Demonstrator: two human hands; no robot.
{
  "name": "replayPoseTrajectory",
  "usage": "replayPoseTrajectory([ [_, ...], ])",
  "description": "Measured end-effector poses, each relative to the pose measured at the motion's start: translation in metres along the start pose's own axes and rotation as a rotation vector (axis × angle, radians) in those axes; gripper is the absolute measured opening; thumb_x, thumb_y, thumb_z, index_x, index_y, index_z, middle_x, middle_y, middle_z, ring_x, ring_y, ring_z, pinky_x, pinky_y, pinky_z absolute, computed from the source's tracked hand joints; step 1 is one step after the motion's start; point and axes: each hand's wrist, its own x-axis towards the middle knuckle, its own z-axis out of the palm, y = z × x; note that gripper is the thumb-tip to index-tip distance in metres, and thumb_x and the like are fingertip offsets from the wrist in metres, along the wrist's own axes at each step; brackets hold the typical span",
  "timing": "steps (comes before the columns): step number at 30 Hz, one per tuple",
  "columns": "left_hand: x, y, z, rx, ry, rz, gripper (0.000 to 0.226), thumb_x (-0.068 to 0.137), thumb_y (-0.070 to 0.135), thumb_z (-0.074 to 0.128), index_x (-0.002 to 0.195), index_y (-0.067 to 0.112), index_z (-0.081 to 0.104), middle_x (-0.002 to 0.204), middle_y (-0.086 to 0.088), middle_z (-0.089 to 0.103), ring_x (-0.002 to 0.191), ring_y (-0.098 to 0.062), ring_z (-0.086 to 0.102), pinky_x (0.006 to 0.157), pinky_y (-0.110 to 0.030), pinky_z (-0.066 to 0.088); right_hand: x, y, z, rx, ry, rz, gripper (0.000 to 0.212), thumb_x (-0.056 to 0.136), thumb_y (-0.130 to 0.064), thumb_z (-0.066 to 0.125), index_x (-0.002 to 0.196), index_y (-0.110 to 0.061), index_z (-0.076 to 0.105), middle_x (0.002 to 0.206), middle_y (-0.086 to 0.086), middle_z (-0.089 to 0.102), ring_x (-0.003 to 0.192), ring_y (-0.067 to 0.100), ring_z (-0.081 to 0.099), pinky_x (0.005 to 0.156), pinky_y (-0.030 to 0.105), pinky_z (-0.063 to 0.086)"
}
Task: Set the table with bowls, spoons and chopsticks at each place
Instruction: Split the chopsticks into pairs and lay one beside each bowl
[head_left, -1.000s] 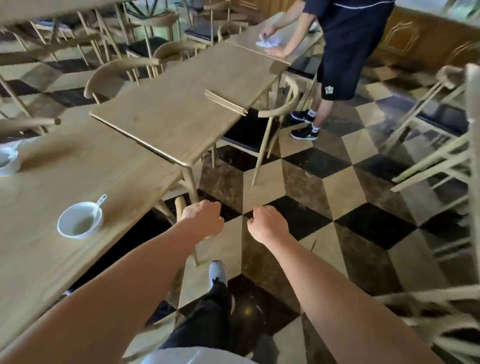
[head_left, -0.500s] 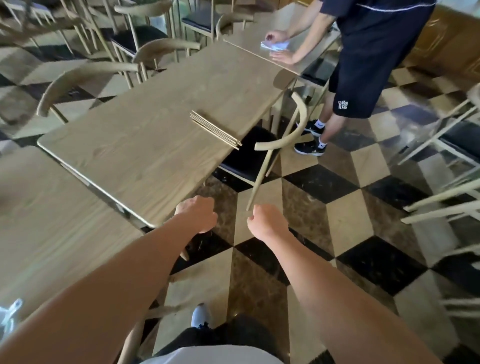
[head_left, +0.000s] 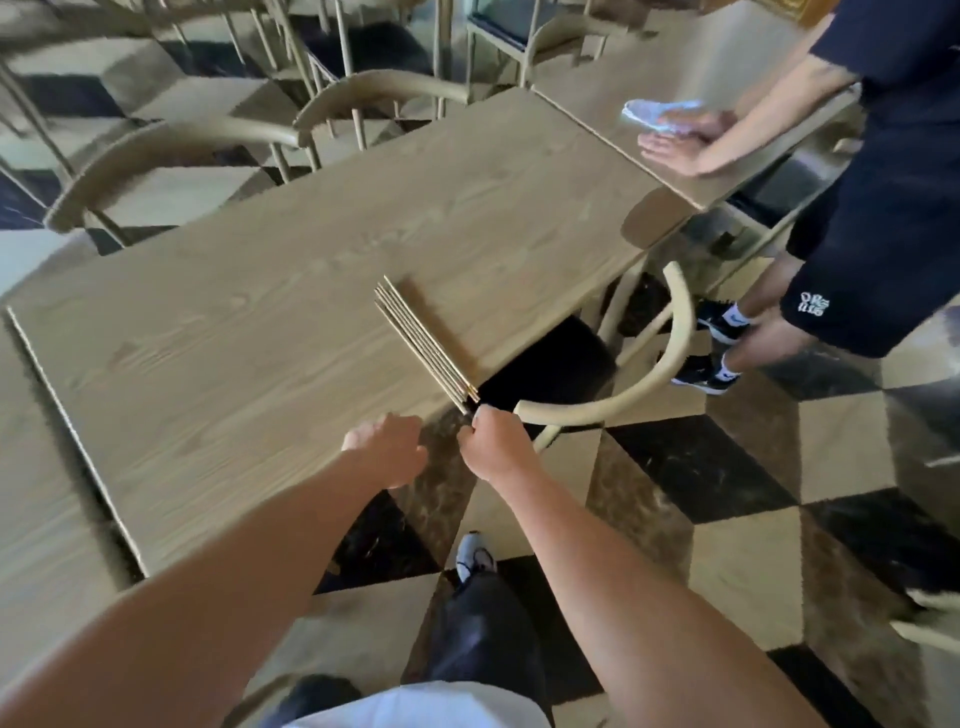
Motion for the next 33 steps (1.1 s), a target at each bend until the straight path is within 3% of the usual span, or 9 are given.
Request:
replayPoseTrajectory([
  [4, 0.046, 0.019, -0.013, -0.079, -0.028, -0.128, 0.021, 0.098, 0.034, 0.043, 0.109, 0.021, 0.055, 0.096, 0.001, 0.059, 0.085, -0.020, 0.060, 0.067, -0.032, 0.052, 0.080, -0.006, -0.023, -0.045, -0.040, -0.057, 0.026, 0.096, -0.028, 0.055, 0.105, -0.004, 0.058, 0.104, 0.015, 0.066, 0.093, 0.031, 0.064, 0.064, 0.034, 0.044],
  [7, 0.067, 0.021, -0.017, -0.116, -0.047, -0.192, 0.019, 0.097, 0.035, 0.045, 0.106, 0.021, 0.055, 0.104, -0.001, 0.063, 0.084, -0.020, 0.059, 0.064, -0.032, 0.050, 0.129, -0.021, -0.022, -0.086, -0.082, -0.087, 0.034, 0.094, -0.031, 0.055, 0.115, -0.004, 0.056, 0.117, 0.015, 0.062, 0.108, 0.034, 0.061, 0.084, 0.040, 0.054],
  [11, 0.082, 0.008, -0.009, -0.153, -0.111, -0.279, 0.019, 0.098, 0.036, 0.047, 0.107, 0.021, 0.054, 0.110, 0.000, 0.062, 0.090, -0.021, 0.060, 0.067, -0.032, 0.048, 0.175, -0.035, 0.003, -0.232, -0.128, -0.154, 0.048, 0.094, -0.038, 0.055, 0.127, -0.003, 0.051, 0.129, 0.015, 0.054, 0.119, 0.032, 0.050, 0.099, 0.042, 0.048],
  [15, 0.089, -0.015, 0.000, -0.213, -0.132, -0.394, 0.020, 0.098, 0.039, 0.042, 0.105, 0.023, 0.053, 0.110, 0.001, 0.061, 0.084, -0.019, 0.052, 0.064, -0.032, 0.042, 0.198, -0.040, 0.035, -0.395, -0.165, -0.143, 0.057, 0.093, -0.034, 0.055, 0.141, -0.005, 0.043, 0.140, 0.017, 0.042, 0.122, 0.033, 0.051, 0.095, 0.043, 0.052],
  [20, 0.084, -0.041, 0.007, -0.336, -0.153, -0.534, 0.025, 0.095, 0.043, 0.045, 0.107, 0.025, 0.057, 0.098, 0.002, 0.057, 0.082, -0.021, 0.052, 0.061, -0.031, 0.039, 0.206, -0.042, 0.056, -0.503, -0.197, -0.214, 0.048, 0.096, -0.012, 0.046, 0.142, -0.002, 0.041, 0.128, 0.018, 0.053, 0.113, 0.032, 0.057, 0.084, 0.039, 0.052],
  [24, 0.075, -0.057, 0.015, -0.430, -0.144, -0.585, 0.025, 0.095, 0.044, 0.046, 0.106, 0.025, 0.059, 0.099, 0.001, 0.060, 0.082, -0.021, 0.054, 0.064, -0.032, 0.043, 0.209, -0.049, 0.061, -0.524, -0.172, -0.260, 0.038, 0.091, -0.016, 0.055, 0.125, 0.000, 0.056, 0.114, 0.017, 0.063, 0.100, 0.031, 0.065, 0.078, 0.037, 0.058],
  [26, 0.069, -0.063, 0.018, -0.482, -0.134, -0.594, 0.027, 0.096, 0.042, 0.045, 0.107, 0.023, 0.060, 0.098, 0.000, 0.063, 0.081, -0.021, 0.058, 0.062, -0.031, 0.045, 0.209, -0.056, 0.059, -0.480, -0.195, -0.222, 0.036, 0.092, -0.016, 0.051, 0.125, -0.002, 0.055, 0.114, 0.017, 0.066, 0.099, 0.031, 0.068, 0.073, 0.034, 0.056],
  [30, 0.051, -0.075, 0.011, -0.766, -0.114, -0.619, 0.039, 0.099, 0.048, 0.044, 0.107, 0.016, 0.063, 0.090, -0.002, 0.064, 0.083, -0.025, 0.065, 0.067, -0.031, 0.050, 0.186, -0.074, 0.063, -0.266, -0.312, -0.094, 0.028, 0.094, -0.017, 0.043, 0.120, -0.008, 0.049, 0.120, 0.018, 0.060, 0.106, 0.035, 0.061, 0.084, 0.039, 0.051],
  [33, 0.029, -0.095, 0.000, -1.113, -0.005, -0.689, 0.045, 0.094, 0.058, 0.050, 0.101, 0.016, 0.063, 0.097, -0.008, 0.073, 0.086, -0.027, 0.072, 0.075, -0.038, 0.060, 0.140, -0.101, 0.080, -0.214, -0.355, -0.230, 0.021, 0.096, -0.016, 0.037, 0.114, -0.010, 0.047, 0.108, 0.017, 0.063, 0.094, 0.034, 0.063, 0.082, 0.045, 0.054],
])
